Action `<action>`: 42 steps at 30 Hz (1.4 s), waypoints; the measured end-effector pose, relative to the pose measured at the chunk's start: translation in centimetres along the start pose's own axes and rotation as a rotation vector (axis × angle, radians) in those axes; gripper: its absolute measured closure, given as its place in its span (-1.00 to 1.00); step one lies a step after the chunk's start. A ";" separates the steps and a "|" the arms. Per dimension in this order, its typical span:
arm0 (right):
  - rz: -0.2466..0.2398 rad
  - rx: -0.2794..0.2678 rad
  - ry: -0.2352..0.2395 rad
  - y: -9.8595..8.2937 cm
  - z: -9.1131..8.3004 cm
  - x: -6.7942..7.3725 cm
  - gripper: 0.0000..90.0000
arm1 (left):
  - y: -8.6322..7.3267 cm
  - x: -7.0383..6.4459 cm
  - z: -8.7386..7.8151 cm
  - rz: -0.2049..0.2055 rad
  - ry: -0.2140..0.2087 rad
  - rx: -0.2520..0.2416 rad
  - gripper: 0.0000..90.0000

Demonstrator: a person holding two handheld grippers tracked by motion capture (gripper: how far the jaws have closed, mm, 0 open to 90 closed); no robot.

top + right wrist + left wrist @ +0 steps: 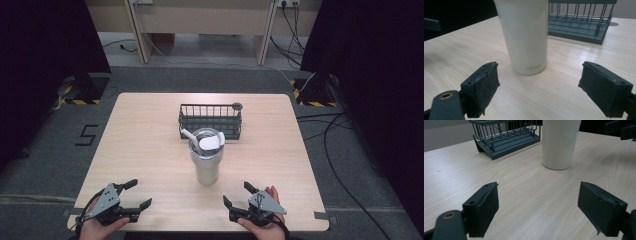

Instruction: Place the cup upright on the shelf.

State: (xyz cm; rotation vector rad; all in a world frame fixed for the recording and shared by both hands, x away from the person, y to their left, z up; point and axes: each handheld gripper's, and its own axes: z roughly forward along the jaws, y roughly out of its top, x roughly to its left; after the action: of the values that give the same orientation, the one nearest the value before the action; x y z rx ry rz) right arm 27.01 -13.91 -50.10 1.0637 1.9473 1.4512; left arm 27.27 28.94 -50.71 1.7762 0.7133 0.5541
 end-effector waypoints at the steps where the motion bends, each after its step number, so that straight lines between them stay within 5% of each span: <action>1: 0.001 -0.003 0.002 0.1 0.1 0.1 -0.66 | 0.0 0.0 0.0 -0.001 0.001 0.000 -0.64; 42: -0.053 -0.028 0.033 3.9 6.1 1.4 -0.67 | 0.0 0.0 -0.2 -0.001 -0.003 -0.008 -0.64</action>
State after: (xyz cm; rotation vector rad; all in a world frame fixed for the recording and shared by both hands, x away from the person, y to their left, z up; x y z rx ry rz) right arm 31.97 -8.83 -48.25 0.9744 1.9572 1.4725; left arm 27.13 29.07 -50.66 1.7687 0.7093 0.5526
